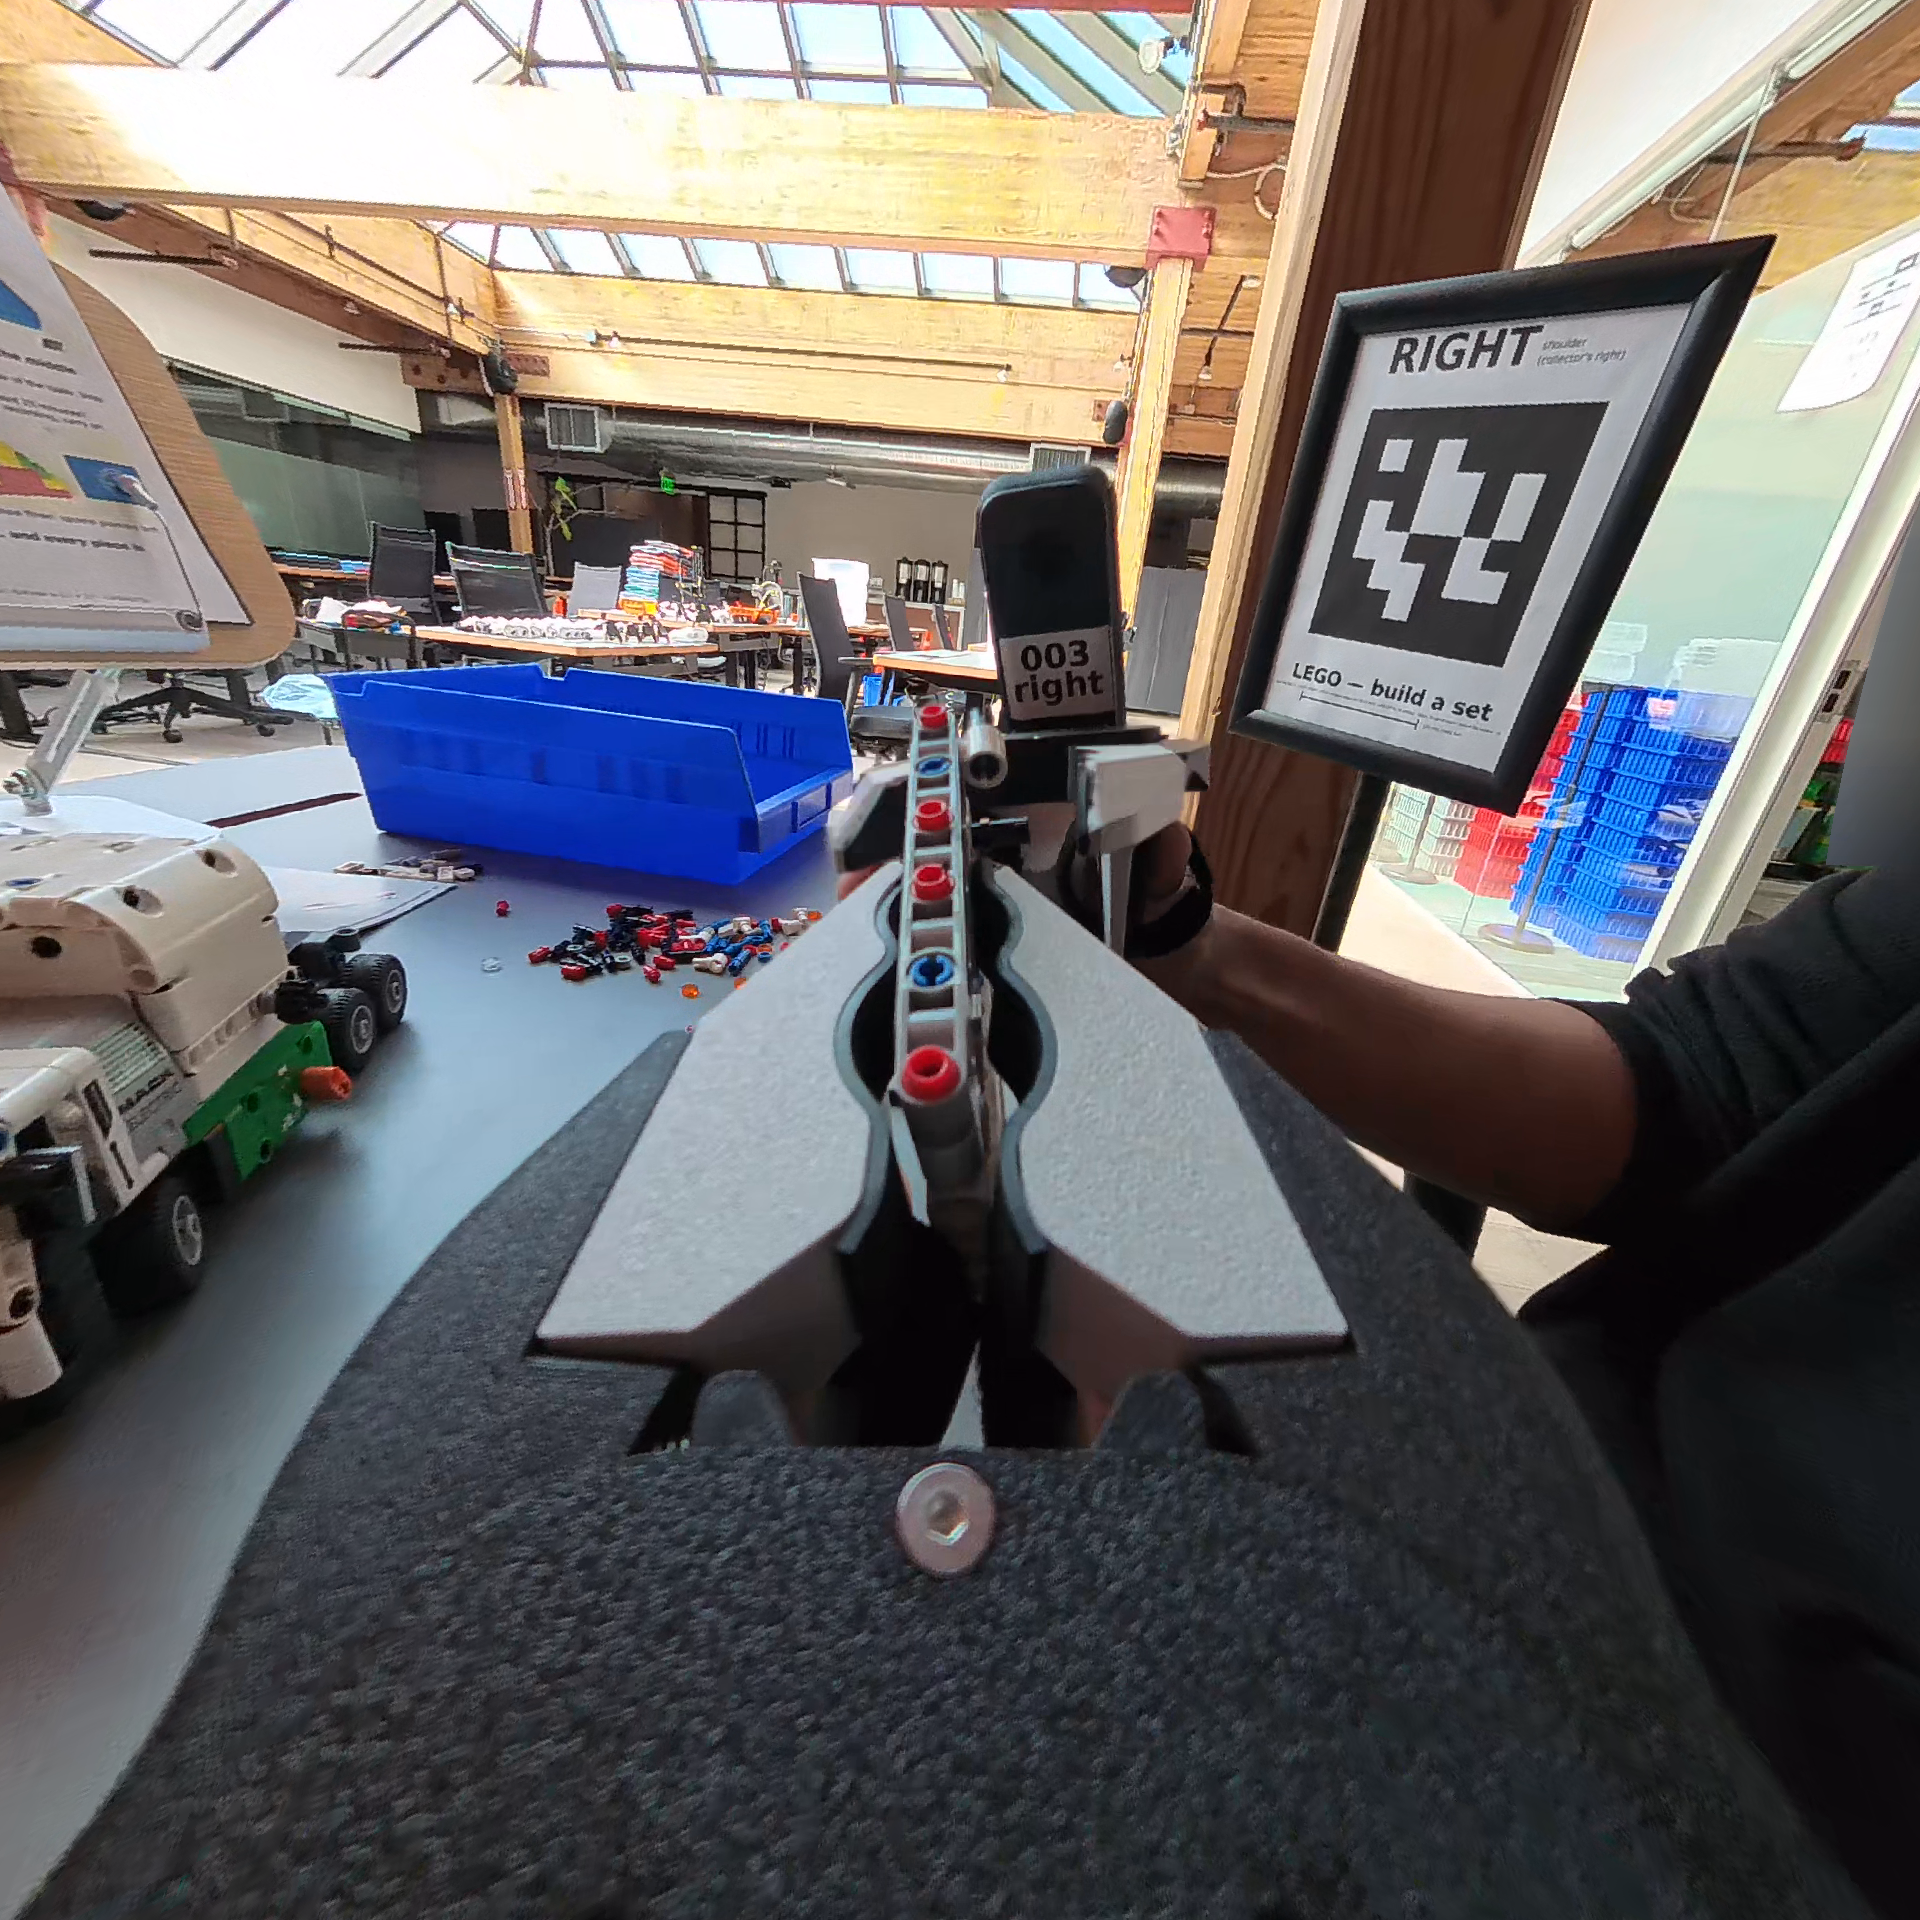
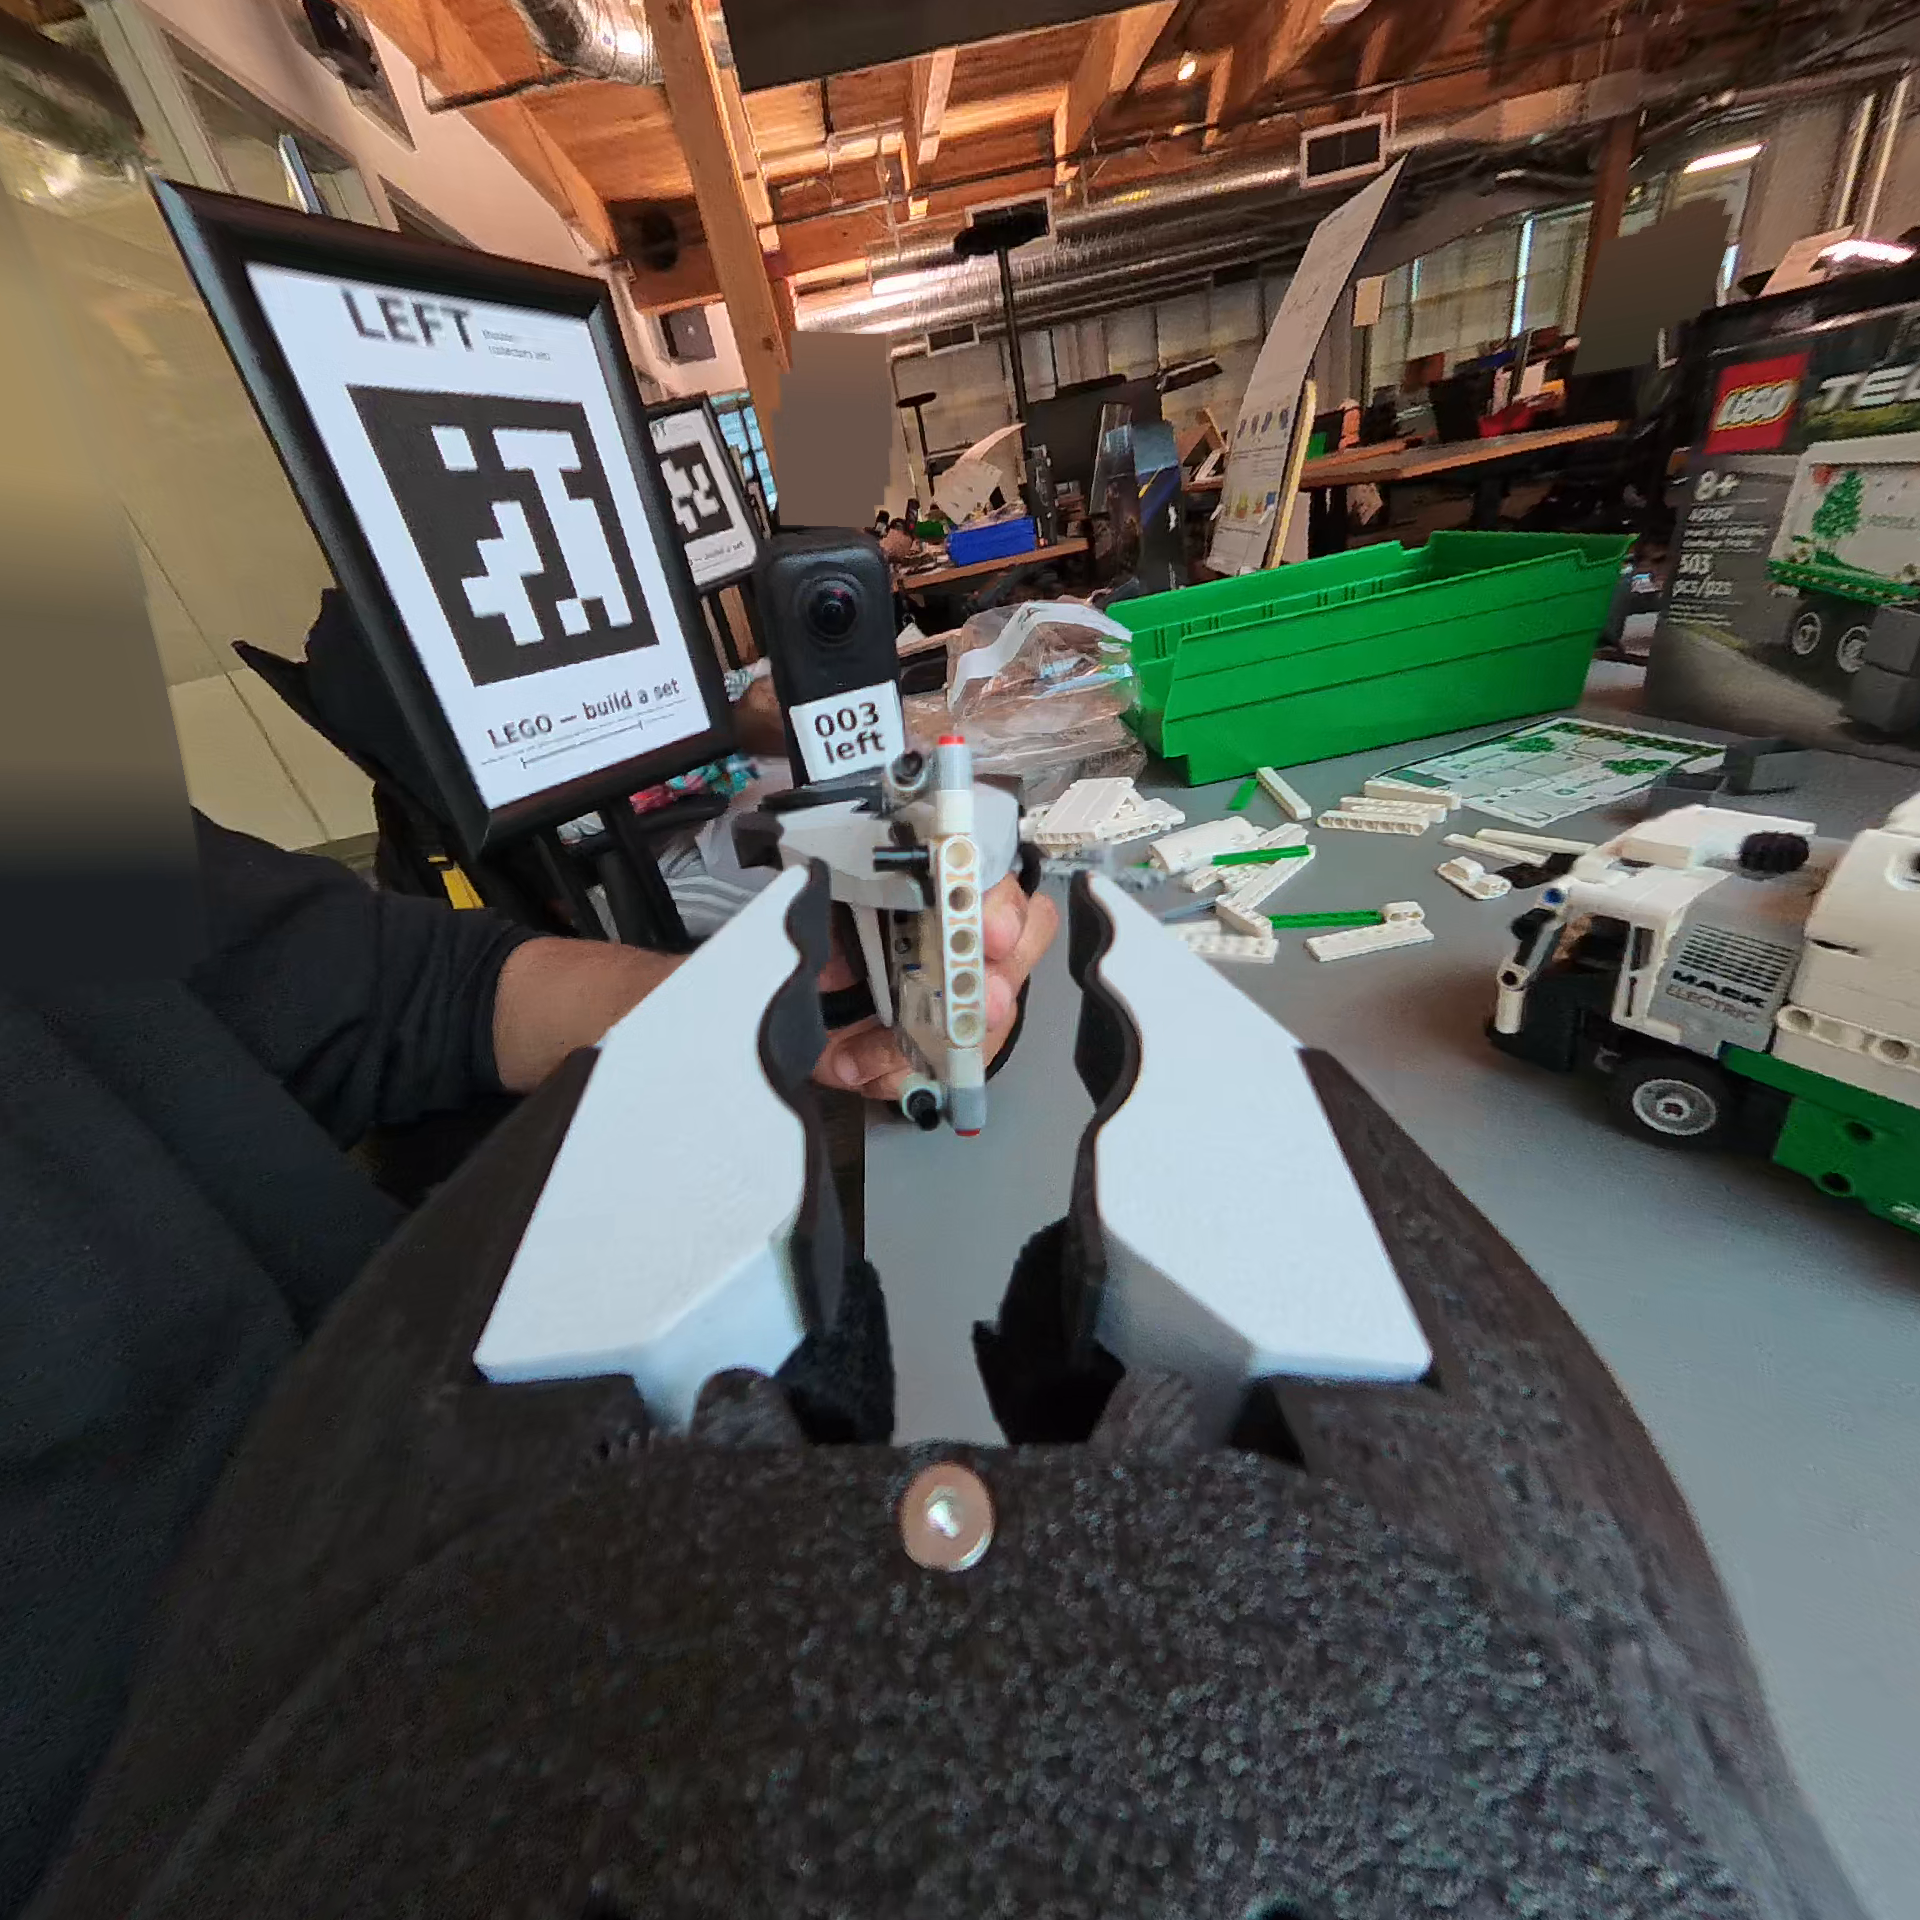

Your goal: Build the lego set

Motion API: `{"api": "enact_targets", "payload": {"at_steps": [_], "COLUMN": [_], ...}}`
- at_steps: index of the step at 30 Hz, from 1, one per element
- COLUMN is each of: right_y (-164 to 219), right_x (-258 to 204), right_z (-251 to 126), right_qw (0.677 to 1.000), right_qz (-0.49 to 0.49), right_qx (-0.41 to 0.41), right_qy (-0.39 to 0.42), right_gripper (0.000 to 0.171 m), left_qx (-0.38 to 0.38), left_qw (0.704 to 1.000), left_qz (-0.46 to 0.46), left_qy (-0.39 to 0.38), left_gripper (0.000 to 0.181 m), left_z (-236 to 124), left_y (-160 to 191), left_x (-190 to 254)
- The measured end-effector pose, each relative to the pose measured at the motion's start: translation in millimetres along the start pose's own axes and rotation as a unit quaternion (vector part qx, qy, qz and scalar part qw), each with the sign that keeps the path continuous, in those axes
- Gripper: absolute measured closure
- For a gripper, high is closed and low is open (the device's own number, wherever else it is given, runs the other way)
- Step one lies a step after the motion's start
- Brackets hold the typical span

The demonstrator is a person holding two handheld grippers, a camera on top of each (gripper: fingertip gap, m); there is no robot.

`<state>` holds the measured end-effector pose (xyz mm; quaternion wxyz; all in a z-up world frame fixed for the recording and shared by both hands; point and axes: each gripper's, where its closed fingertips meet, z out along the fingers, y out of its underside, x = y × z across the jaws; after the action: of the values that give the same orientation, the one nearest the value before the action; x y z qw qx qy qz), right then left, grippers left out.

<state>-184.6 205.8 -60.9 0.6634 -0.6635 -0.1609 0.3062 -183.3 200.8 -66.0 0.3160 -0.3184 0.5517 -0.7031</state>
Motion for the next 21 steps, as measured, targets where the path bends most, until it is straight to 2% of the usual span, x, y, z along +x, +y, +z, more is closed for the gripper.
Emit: {"api": "enact_targets", "payload": {"at_steps": [2,4,11,16,17,18,19,20,21], "right_y": [6.1,4.3,8.1,7.7,9.3,11.6,15.7,18.5,18.1], "right_x": [-4.8,-6.0,-4.7,-5.7,-5.1,-2.2,-2.7,-4.1,-1.5], "right_z": [6.2,7.5,4.6,4.5,2.0,-1.6,-5.9,-9.3,-10.8], "right_qw": [1.0,1.0,0.998,1.0,1.0,0.999,0.999,0.998,0.998], "right_qz": [-0.009,-0.018,-0.053,-0.016,-0.012,-0.006,0.001,0.007,0.009], "right_qx": [-0.015,-0.008,-0.023,-0.019,-0.025,-0.032,-0.044,-0.054,-0.053], "right_qy": [-0.007,-0.005,0.002,-0.013,-0.013,-0.007,-0.014,-0.021,-0.014], "right_gripper": [0.133,0.15,0.154,0.153,0.149,0.137,0.139,0.151,0.152], "left_qx": [-0.008,-0.013,-0.02,-0.021,-0.016,-0.008,-0.004,-0.002,-0.004], "left_qw": [1.0,1.0,1.0,1.0,1.0,1.0,1.0,1.0,1.0], "left_qz": [0.006,0.011,0.018,0.014,0.012,0.006,-0.005,-0.014,-0.019], "left_qy": [0.001,0.003,0.002,0.007,0.005,0.005,0.008,0.012,0.015], "left_gripper": [0.176,0.176,0.176,0.176,0.176,0.176,0.176,0.176,0.176], "left_z": [1.7,2.6,3.8,4.0,3.4,1.8,0.2,-0.7,-0.5], "left_y": [2.4,3.9,6.3,6.5,5.3,2.9,1.4,0.9,1.2], "left_x": [1.7,3.2,4.5,4.7,4.0,2.8,2.2,1.9,2.1]}}
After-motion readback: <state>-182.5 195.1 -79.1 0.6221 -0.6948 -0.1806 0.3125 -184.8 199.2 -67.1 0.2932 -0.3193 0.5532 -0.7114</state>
